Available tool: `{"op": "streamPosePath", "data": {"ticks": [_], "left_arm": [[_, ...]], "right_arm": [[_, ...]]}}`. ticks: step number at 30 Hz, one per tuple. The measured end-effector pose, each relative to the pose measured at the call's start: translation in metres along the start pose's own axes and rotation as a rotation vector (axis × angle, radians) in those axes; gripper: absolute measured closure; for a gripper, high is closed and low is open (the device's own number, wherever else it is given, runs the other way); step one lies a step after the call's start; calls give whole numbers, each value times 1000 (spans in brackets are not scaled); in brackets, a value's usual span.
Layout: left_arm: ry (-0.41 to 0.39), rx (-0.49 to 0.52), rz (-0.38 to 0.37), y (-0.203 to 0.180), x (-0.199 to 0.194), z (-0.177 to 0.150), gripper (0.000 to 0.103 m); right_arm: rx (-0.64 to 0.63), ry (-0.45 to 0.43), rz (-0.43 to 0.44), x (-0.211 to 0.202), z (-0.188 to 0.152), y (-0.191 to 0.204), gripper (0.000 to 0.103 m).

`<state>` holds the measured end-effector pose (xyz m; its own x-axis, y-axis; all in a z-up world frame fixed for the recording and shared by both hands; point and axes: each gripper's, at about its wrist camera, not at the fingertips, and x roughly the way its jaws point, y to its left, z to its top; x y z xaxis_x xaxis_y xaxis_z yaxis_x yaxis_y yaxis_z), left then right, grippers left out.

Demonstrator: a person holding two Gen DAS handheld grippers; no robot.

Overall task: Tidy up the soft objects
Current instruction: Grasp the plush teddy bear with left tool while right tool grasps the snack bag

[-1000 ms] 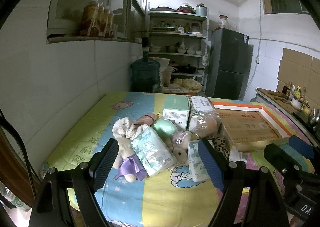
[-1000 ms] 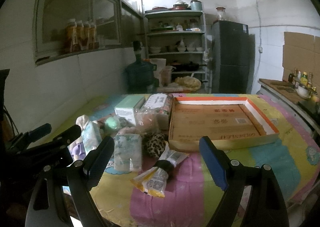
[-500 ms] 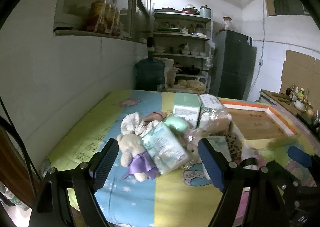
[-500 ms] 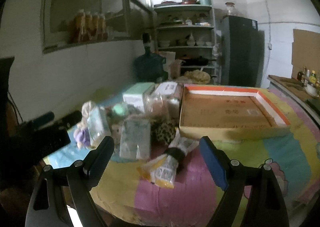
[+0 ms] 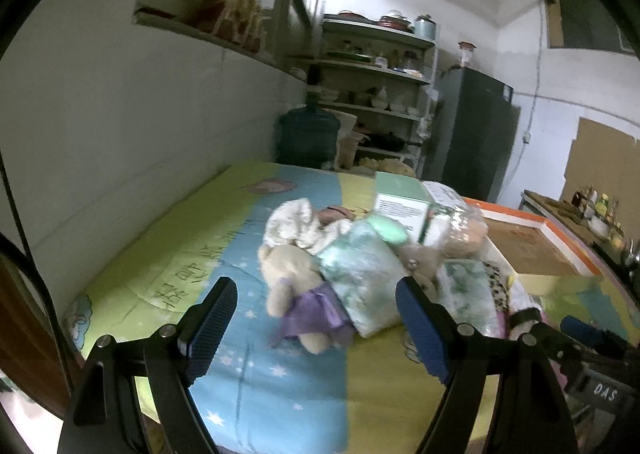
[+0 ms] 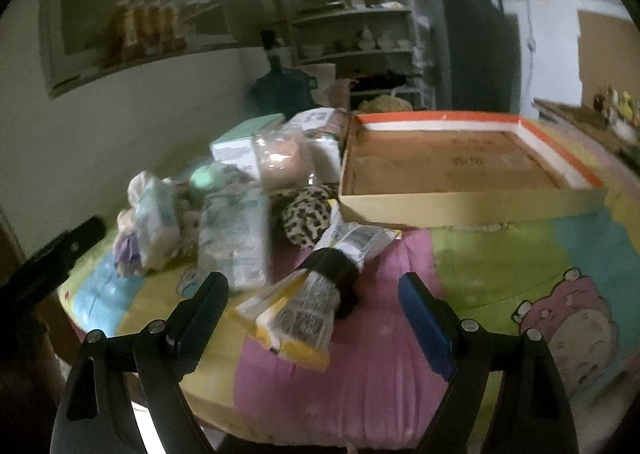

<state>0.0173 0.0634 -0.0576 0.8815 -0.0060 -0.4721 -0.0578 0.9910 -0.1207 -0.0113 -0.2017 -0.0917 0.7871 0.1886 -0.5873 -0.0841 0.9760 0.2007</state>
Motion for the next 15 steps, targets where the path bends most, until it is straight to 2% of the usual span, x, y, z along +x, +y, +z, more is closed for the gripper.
{"op": "streamPosePath", "data": {"ticks": [4, 7, 10, 12, 15], "left_arm": [[0, -24, 31, 14, 10, 5, 21], [28, -43, 27, 23, 23, 6, 21], [49, -62, 18, 28, 34, 5, 21], [56, -62, 22, 31, 38, 2, 21], [76, -65, 31, 37, 48, -2, 22]], "right_arm": [[44, 27, 2, 10, 2, -4, 15], [57, 48, 13, 17, 0, -7, 17], [66, 68, 22, 22, -2, -9, 33], [72, 81, 43, 25, -2, -10, 49], [59, 86, 52, 26, -3, -6, 54]]}}
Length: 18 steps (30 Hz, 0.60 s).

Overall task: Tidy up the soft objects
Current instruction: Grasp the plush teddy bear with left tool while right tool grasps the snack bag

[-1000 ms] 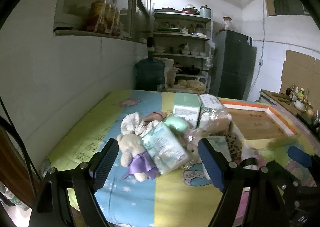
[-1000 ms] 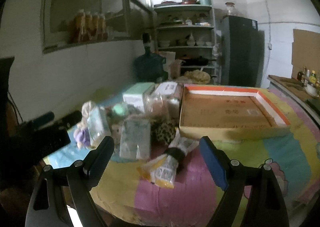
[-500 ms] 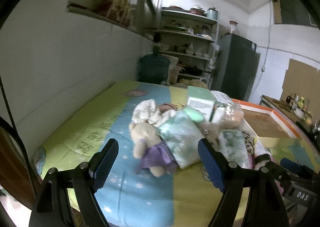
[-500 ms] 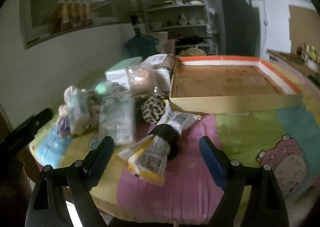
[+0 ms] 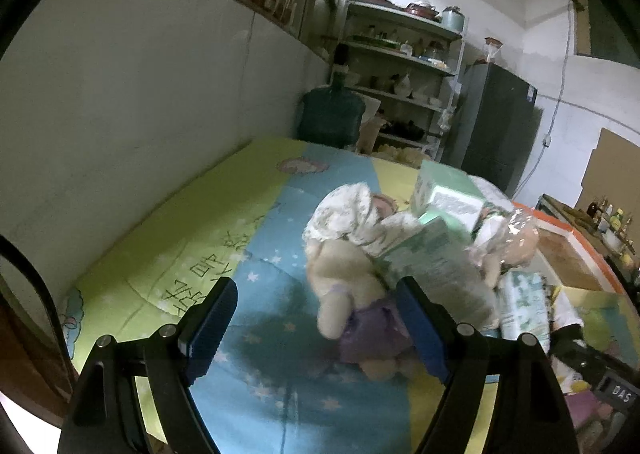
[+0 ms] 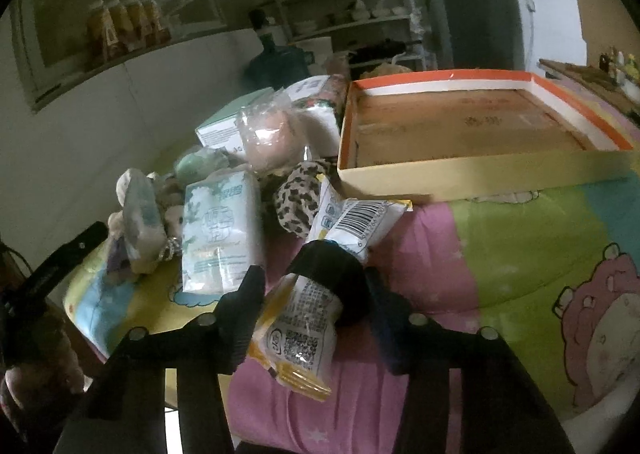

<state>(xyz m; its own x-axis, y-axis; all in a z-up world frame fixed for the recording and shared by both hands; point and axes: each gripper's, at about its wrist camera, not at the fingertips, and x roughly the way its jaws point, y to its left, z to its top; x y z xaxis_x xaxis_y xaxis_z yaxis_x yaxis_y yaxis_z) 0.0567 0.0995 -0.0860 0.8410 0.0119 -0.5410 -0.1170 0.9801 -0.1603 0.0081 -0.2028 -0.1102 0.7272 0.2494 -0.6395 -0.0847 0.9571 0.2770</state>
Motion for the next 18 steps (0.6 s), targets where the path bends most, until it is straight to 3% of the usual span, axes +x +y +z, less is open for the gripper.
{"op": "streamPosePath", "data": {"ticks": [3, 7, 10, 13, 18], "left_arm": [[36, -13, -13, 3, 13, -2, 28], [50, -50, -85, 7, 21, -4, 32], [73, -85, -170, 7, 27, -3, 40], [103, -105, -272, 1, 34, -3, 57], [99, -73, -265, -13, 34, -2, 67]], "right_arm": [[0, 3, 8, 0, 0, -2, 55], [0, 3, 18, 0, 1, -3, 55], [-1, 5, 23, -1, 1, -2, 56], [-7, 5, 26, -1, 0, -2, 56], [-16, 2, 36, -5, 0, 1, 56]]}}
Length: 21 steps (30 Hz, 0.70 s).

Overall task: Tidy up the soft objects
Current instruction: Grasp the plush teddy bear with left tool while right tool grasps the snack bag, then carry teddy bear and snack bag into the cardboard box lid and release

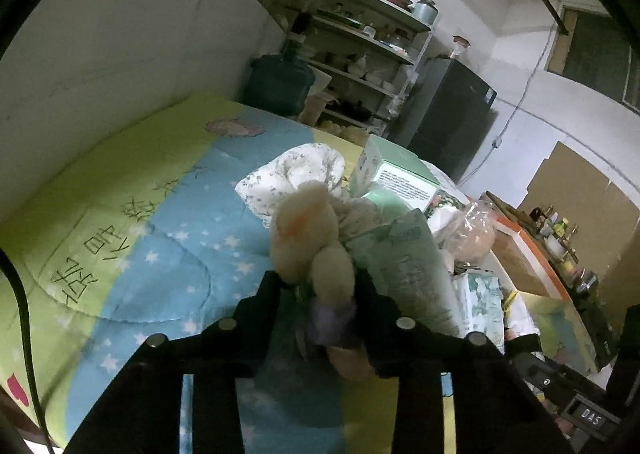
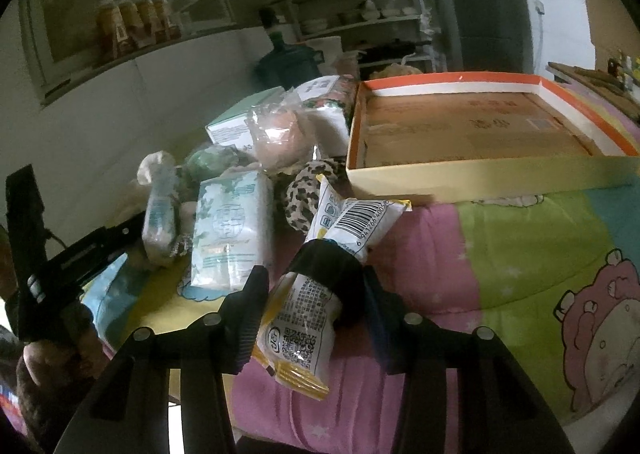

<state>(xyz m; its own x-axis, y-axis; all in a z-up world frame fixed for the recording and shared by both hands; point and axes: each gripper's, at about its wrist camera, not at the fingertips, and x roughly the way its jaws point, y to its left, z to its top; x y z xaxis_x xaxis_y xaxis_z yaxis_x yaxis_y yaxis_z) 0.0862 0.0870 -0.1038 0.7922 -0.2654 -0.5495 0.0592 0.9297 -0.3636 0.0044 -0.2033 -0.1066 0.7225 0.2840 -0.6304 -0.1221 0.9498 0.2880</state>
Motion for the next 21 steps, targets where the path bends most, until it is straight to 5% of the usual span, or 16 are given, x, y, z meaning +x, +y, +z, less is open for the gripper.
{"op": "streamPosePath", "data": {"ticks": [21], "left_arm": [[-138, 49, 46, -13, -57, 21, 71]], "right_arm": [[-20, -104, 40, -29, 18, 2, 57]]}}
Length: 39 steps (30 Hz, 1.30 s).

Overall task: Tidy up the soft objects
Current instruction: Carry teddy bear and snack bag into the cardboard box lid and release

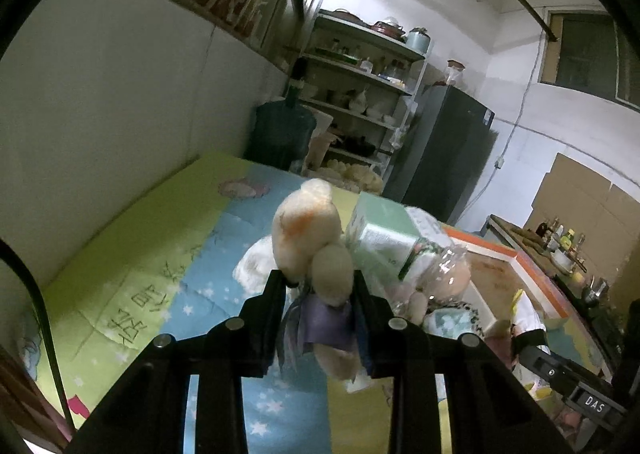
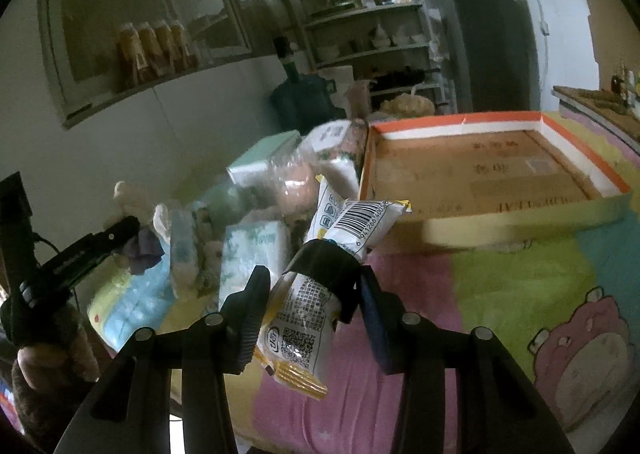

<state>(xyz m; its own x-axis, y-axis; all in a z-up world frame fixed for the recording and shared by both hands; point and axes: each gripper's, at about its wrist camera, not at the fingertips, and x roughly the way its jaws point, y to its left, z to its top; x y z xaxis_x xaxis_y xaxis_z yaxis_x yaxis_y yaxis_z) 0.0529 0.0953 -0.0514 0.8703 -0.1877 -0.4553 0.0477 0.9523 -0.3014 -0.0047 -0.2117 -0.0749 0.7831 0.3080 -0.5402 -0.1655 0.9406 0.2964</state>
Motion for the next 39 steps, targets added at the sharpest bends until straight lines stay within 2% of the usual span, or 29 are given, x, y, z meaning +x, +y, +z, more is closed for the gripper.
{"op": "streamPosePath", "data": {"ticks": [9, 19, 30, 39], "left_arm": [[-11, 31, -19, -24, 2, 12, 71], [-5, 100, -77, -77, 19, 23, 71], [17, 169, -137, -145, 47, 33, 71], [68, 219, -186, -198, 74, 24, 71]], "right_arm": [[-8, -41, 19, -9, 18, -4, 58], [-16, -86, 25, -15, 43, -20, 58], [-4, -121, -12, -25, 66, -58, 58], [4, -131, -59, -33, 78, -96, 58]]}}
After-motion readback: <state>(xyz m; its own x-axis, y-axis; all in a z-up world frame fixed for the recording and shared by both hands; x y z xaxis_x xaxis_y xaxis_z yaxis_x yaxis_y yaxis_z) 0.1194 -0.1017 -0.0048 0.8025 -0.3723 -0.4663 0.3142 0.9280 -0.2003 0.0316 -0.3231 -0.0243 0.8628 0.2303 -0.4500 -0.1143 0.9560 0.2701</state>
